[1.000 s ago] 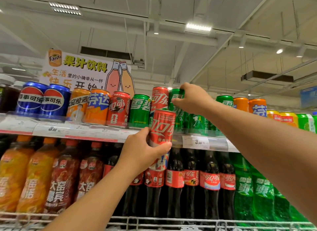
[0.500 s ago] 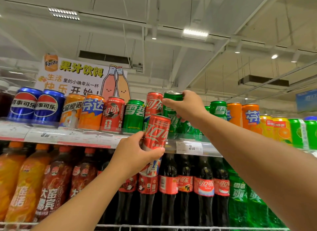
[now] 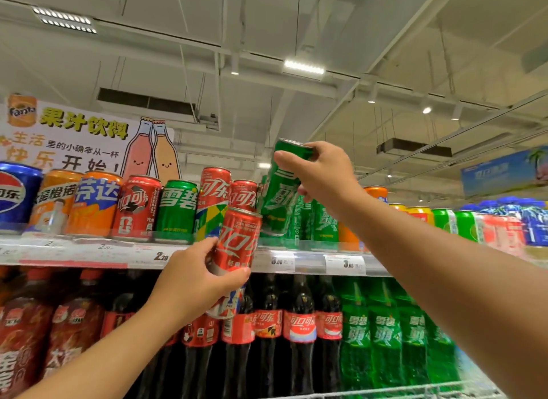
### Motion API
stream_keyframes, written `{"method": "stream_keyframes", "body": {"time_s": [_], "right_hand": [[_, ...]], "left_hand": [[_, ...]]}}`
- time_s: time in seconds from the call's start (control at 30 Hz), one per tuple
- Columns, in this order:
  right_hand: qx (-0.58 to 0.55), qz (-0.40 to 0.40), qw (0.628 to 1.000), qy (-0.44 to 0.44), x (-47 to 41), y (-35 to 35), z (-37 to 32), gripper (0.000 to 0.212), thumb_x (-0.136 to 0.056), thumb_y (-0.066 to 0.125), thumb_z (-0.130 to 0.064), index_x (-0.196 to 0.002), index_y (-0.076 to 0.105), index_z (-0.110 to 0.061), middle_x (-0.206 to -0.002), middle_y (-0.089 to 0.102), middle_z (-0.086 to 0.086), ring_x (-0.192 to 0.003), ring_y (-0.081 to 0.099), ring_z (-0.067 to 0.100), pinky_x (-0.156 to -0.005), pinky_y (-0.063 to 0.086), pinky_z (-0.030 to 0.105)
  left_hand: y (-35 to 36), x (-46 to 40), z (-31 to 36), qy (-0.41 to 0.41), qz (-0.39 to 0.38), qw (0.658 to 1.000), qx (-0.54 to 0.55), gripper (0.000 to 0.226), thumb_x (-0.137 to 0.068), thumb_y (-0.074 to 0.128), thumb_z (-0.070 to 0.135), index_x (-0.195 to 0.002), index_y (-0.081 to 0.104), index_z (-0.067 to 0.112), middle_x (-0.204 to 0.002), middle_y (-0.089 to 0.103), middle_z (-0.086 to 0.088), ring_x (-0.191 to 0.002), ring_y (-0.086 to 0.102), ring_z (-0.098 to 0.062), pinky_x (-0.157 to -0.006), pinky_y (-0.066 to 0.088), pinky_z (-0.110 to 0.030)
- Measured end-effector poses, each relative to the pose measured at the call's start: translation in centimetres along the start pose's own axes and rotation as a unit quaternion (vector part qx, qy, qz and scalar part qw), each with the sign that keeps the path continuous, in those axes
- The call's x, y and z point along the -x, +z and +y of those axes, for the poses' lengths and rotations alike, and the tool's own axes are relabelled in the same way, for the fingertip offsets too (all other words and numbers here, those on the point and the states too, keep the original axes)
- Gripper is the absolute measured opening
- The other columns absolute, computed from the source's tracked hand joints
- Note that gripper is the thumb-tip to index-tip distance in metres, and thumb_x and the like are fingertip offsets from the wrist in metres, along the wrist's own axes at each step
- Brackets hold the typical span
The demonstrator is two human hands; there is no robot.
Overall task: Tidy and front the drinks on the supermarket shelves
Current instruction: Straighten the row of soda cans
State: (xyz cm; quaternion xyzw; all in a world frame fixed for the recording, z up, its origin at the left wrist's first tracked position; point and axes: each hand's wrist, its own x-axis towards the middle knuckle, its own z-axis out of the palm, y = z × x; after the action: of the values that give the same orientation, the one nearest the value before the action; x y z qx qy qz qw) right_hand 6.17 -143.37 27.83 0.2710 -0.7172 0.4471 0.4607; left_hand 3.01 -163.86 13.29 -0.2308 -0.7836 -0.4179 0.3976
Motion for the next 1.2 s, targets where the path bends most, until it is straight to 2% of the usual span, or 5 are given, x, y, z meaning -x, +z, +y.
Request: {"method": "stream_keyframes", "body": {"time_s": [0.33, 0.6, 0.77, 0.97, 1.2], "right_hand": [[0.059, -0.014, 0.998, 0.014, -2.3, -3.2, 3.4, 0.028, -0.082, 0.076, -0.037, -0.095, 0.065, -0.014, -0.088, 0.07, 0.011, -0.064, 0.059, 0.018, -0.053, 0.047, 0.03], [0.128, -0.008, 0.991, 0.042, -3.0, -1.2, 6.7, 0.07, -0.083, 0.074, -0.044, -0.138, 0.043, -0.015, -0.109, 0.055, -0.003, -0.082, 0.065, 0.021, -0.061, 0.057, 0.033], [0.158, -0.034, 0.986, 0.045, -3.1, -0.6, 8.0, 0.039, -0.084, 0.072, -0.047, -0.11, 0.056, -0.023, -0.092, 0.064, -0.002, -0.076, 0.066, 0.018, -0.066, 0.06, 0.039], [0.213, -0.056, 0.975, 0.019, -3.5, 0.0, 7.7, 0.033, -0.091, 0.064, -0.045, -0.11, 0.059, -0.018, -0.087, 0.062, -0.003, -0.074, 0.063, 0.016, -0.067, 0.058, 0.037], [0.273, -0.063, 0.96, 0.012, -3.8, 1.3, 8.3, 0.039, -0.097, 0.056, -0.039, -0.125, 0.051, -0.012, -0.107, 0.063, 0.006, -0.089, 0.059, 0.019, -0.079, 0.053, 0.038]], "left_hand": [[2.8, -0.8, -0.2, -0.015, 0.082, 0.996, -0.021, 0.046, -0.054, 0.059, 0.074, -0.084, 0.062, 0.038, -0.072, 0.068, 0.018, -0.067, 0.063, 0.002, -0.062, 0.054, -0.028], [3.1, -1.1, -0.4, -0.004, 0.108, 0.993, -0.051, 0.049, -0.052, 0.053, 0.076, -0.078, 0.062, 0.036, -0.064, 0.066, 0.018, -0.064, 0.061, 0.0, -0.055, 0.046, -0.024], [3.1, -1.5, -0.3, 0.001, 0.121, 0.989, -0.09, 0.05, -0.051, 0.045, 0.081, -0.075, 0.057, 0.038, -0.062, 0.063, 0.017, -0.062, 0.057, 0.0, -0.051, 0.04, -0.022], [3.0, -1.6, -0.4, 0.003, 0.12, 0.986, -0.112, 0.052, -0.051, 0.042, 0.083, -0.075, 0.056, 0.038, -0.064, 0.062, 0.018, -0.063, 0.057, -0.002, -0.054, 0.045, -0.024], [3.0, -1.5, -0.4, 0.005, 0.112, 0.987, -0.111, 0.056, -0.052, 0.043, 0.083, -0.078, 0.059, 0.036, -0.065, 0.064, 0.017, -0.064, 0.059, -0.003, -0.058, 0.052, -0.029]]}}
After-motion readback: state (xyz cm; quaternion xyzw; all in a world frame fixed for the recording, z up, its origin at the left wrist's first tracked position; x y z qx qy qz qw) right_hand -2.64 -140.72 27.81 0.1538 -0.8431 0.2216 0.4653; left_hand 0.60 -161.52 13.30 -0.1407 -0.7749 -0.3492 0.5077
